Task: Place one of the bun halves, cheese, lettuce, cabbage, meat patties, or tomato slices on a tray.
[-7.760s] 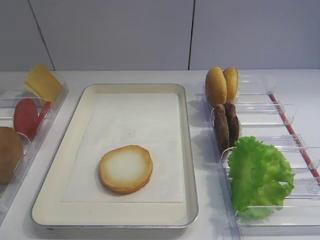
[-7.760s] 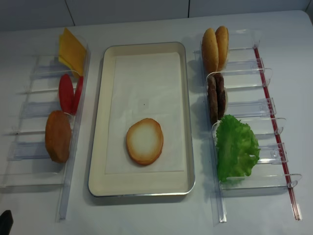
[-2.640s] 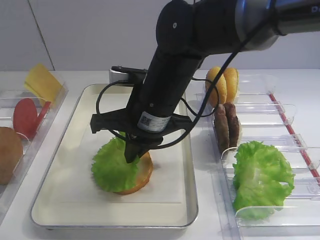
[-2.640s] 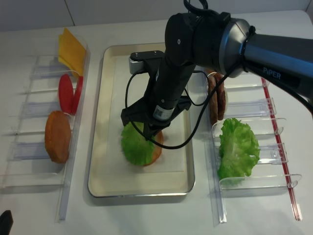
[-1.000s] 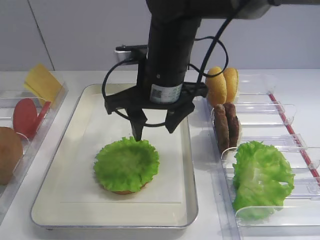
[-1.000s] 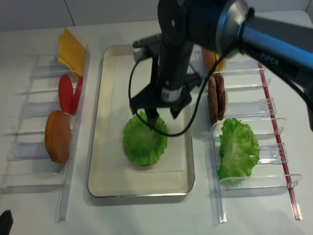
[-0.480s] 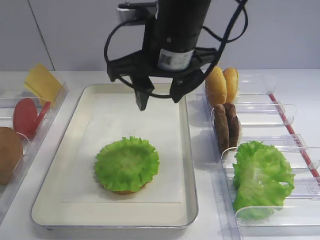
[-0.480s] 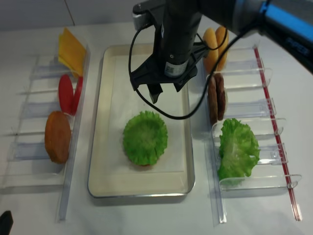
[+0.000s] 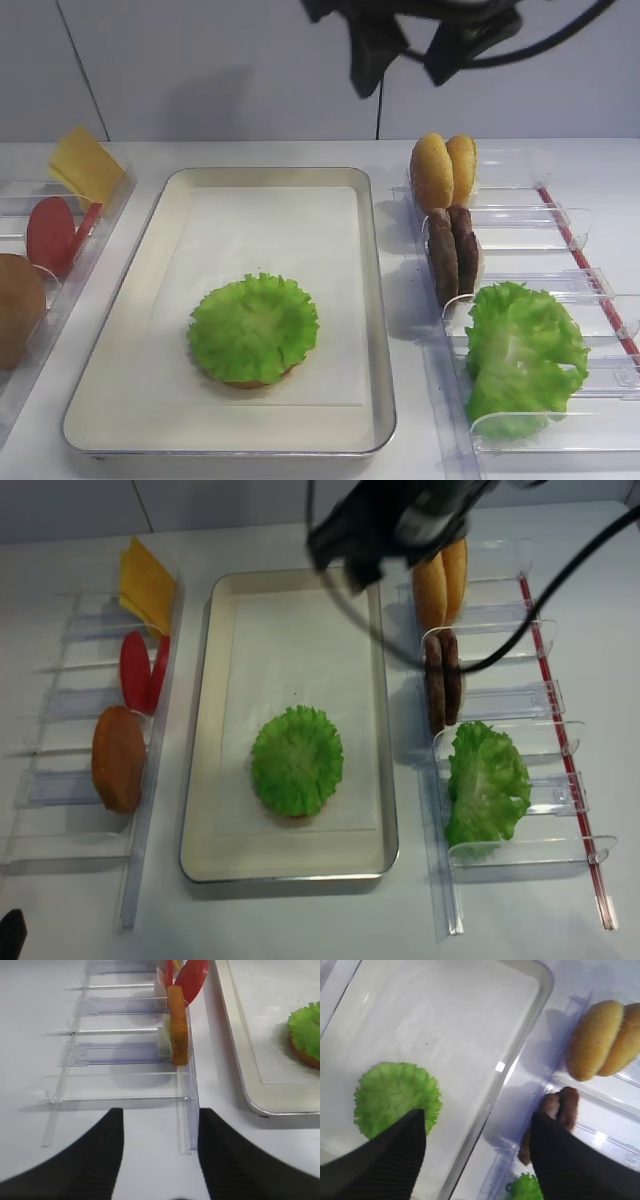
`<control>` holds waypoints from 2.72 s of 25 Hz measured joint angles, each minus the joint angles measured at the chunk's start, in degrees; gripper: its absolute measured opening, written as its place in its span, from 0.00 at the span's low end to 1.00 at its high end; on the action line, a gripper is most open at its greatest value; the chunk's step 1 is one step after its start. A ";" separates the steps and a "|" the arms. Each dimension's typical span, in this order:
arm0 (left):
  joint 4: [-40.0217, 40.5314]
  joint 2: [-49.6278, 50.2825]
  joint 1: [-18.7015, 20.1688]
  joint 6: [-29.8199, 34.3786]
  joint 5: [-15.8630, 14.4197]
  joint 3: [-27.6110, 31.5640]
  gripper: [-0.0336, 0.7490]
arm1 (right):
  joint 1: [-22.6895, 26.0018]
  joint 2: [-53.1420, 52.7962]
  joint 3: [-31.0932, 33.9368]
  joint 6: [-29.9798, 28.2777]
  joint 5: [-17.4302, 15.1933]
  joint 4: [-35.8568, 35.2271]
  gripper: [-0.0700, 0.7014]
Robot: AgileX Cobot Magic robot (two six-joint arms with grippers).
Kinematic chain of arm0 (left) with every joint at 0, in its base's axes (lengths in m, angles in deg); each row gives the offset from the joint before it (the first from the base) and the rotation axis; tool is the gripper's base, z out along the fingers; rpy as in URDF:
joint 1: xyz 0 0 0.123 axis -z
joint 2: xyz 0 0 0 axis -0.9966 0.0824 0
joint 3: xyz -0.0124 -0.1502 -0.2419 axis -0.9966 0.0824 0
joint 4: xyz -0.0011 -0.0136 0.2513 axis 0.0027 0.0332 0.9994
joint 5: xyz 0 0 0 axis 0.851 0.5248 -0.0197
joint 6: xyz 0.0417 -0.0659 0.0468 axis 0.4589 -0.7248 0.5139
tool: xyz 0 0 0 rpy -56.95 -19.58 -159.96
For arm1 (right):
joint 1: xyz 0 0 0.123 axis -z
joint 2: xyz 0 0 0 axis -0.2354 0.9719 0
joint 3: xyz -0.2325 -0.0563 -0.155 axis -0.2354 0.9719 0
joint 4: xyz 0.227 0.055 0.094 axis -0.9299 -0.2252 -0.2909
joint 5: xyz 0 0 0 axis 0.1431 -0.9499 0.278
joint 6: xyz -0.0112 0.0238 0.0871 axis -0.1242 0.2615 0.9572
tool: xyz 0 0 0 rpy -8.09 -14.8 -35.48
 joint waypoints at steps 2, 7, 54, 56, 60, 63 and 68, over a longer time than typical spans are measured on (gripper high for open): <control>0.00 0.00 0.00 0.00 0.00 0.00 0.46 | 3.04 -2.25 0.00 -0.88 -0.12 0.32 0.69; 0.00 0.00 0.00 0.00 0.00 0.00 0.46 | 11.16 -8.01 0.00 -2.60 -0.59 1.36 0.69; 0.00 0.00 0.00 0.00 0.00 0.00 0.46 | 34.34 -78.27 59.83 -7.91 -1.61 0.32 0.69; 0.00 0.00 0.00 0.00 0.00 0.00 0.46 | 34.34 -79.66 61.70 -8.85 -1.63 0.00 0.69; 0.00 0.00 0.00 0.00 0.00 0.00 0.46 | 35.14 -84.00 64.80 -10.72 -1.01 -0.28 0.69; 0.00 0.00 0.00 0.00 0.00 0.00 0.46 | 37.57 -88.31 65.46 -12.15 0.13 -0.37 0.69; 0.00 0.00 0.00 0.00 0.00 0.00 0.46 | 39.46 -93.03 67.54 -13.69 3.29 -2.19 0.69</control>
